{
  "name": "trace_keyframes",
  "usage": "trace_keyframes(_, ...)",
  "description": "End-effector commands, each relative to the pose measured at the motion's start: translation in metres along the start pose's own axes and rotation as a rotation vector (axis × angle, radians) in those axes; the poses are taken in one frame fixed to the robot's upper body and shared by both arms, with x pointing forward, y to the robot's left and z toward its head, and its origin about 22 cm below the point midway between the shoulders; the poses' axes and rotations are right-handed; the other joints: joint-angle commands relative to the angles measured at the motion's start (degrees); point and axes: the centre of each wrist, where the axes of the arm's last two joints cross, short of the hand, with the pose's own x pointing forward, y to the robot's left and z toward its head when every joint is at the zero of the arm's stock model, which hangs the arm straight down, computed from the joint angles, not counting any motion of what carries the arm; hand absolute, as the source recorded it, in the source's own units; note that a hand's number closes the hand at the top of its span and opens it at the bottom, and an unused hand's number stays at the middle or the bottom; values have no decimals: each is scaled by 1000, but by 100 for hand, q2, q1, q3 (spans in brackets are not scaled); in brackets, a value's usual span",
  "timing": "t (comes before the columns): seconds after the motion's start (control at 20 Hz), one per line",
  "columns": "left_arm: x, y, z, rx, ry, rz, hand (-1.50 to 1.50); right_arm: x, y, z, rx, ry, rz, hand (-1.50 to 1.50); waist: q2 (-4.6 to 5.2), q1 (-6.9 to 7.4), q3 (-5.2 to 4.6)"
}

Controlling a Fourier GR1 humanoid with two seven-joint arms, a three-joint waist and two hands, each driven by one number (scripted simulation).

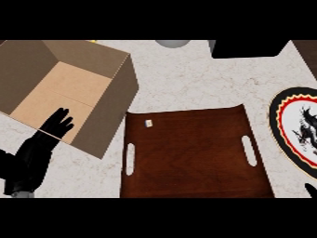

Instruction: Pick the can from the tray and place it in the plate

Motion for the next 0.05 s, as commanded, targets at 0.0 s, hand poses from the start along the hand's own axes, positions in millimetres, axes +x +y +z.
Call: trace_keyframes(0.0,-30,-26,0,-79,207,29,0,-7,-2,23,-3,-1,32,-150,143,2,-99)
